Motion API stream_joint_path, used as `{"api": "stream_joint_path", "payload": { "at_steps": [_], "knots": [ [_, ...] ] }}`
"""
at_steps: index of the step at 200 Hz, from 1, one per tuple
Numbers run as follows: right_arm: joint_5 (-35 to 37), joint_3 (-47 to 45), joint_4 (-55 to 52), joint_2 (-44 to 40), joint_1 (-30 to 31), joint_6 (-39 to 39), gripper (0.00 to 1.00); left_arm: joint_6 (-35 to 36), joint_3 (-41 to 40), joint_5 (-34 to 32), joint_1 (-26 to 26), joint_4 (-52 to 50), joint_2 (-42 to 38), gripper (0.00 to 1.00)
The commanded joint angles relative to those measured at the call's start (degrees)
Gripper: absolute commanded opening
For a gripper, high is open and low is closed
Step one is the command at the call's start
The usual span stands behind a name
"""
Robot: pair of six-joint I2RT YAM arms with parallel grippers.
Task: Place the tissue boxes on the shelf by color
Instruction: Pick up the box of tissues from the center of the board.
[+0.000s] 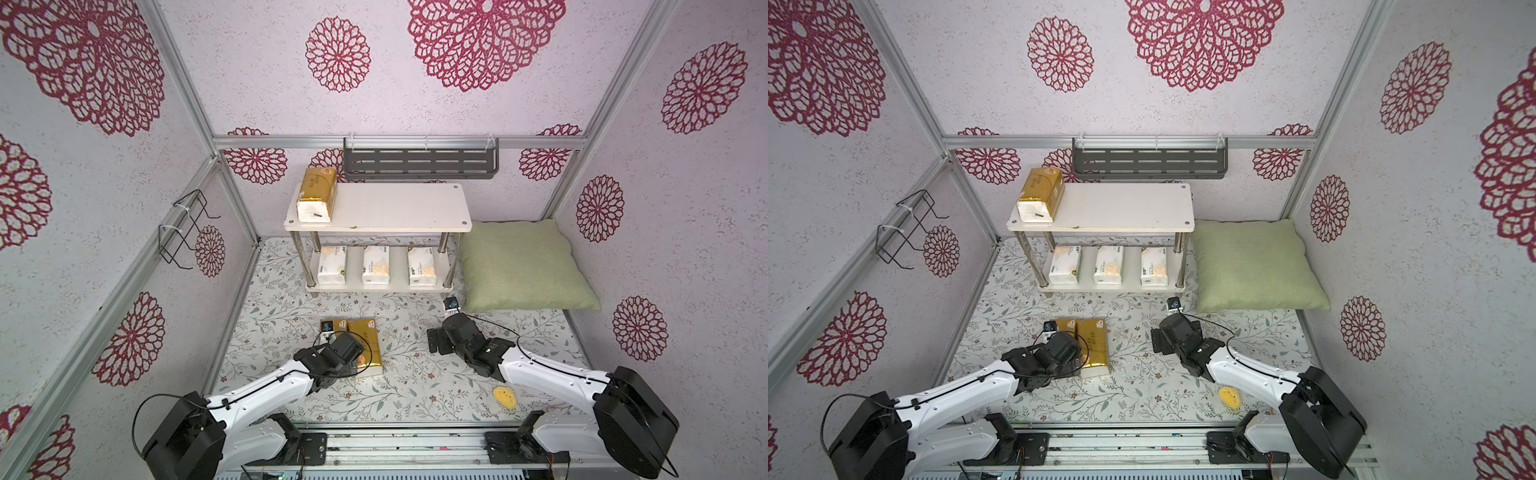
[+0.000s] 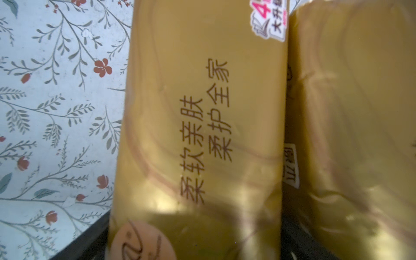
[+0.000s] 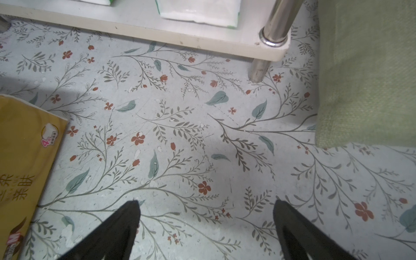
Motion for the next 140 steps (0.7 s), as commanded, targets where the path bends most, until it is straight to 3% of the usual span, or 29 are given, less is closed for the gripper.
{"api": "stream_joint_path", "payload": {
  "at_steps": [1, 140],
  "knots": [
    [1.0, 0.1, -0.5, -1.1, 0.3, 1.0, 0.99, -4.4, -1.6, -2.8, -1.5, 2.4, 0.0, 0.97],
    [1.0, -0.1, -0.1, -0.6, 0.4, 1.0, 0.99, -5.0, -8.0, -5.9, -4.5, 12.0, -1.6, 0.98]
  ]
}}
